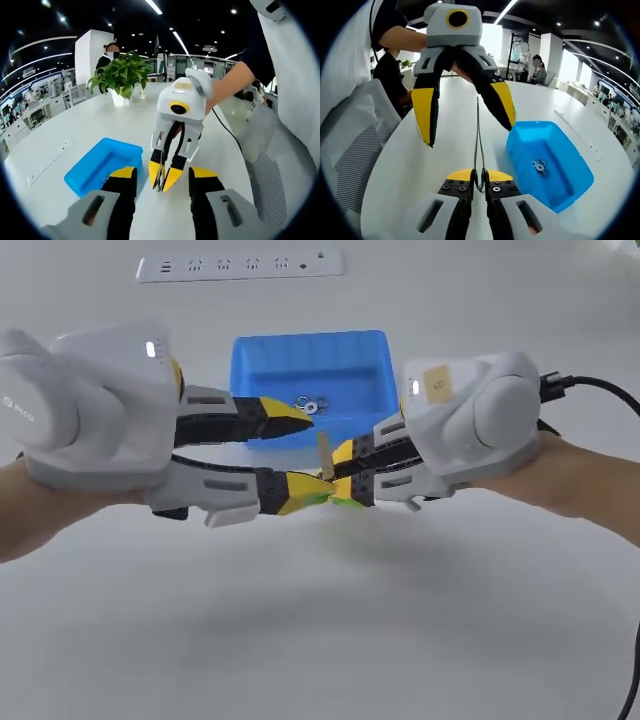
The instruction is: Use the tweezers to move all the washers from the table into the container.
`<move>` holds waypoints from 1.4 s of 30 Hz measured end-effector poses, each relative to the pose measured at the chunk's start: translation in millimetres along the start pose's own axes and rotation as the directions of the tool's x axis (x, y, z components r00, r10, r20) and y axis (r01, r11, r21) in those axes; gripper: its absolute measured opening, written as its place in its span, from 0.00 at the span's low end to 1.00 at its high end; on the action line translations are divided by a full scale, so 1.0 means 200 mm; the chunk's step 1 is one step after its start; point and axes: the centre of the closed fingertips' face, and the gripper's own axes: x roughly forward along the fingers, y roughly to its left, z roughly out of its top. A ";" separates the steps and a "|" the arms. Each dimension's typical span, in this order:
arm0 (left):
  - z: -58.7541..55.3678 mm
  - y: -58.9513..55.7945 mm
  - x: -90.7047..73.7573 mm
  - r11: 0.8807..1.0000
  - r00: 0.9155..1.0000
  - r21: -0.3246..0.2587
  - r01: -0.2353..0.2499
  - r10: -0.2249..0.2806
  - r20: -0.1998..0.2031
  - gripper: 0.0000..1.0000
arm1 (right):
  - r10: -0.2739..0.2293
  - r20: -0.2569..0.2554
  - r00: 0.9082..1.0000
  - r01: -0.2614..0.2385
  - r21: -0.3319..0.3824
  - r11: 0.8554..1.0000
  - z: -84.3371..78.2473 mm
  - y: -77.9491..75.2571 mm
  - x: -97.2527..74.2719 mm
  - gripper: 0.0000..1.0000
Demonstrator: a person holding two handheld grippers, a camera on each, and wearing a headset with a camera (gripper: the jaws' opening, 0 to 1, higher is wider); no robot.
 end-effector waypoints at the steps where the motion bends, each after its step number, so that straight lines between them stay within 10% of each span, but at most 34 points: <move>1: -0.01 0.00 -0.02 1.000 1.000 -0.004 -0.008 0.008 0.000 0.50 | -0.006 0.002 1.000 0.006 -0.002 1.000 0.01 -0.01 -0.01 0.09; 19: -0.06 -0.05 -0.24 0.985 0.990 -0.103 -0.135 0.139 0.031 0.76 | -0.066 0.048 0.997 0.067 -0.019 0.998 0.23 -0.08 -0.17 0.09; 29: -0.10 -0.01 -0.31 0.971 0.978 -0.141 -0.195 0.202 0.044 0.90 | -0.129 0.098 0.987 0.133 -0.039 0.990 0.40 -0.27 -0.25 0.09; 42: -0.18 -0.02 -0.36 0.950 0.969 -0.205 -0.234 0.246 0.035 0.99 | -0.177 0.057 0.983 0.177 -0.006 0.984 0.27 -0.60 -0.08 0.09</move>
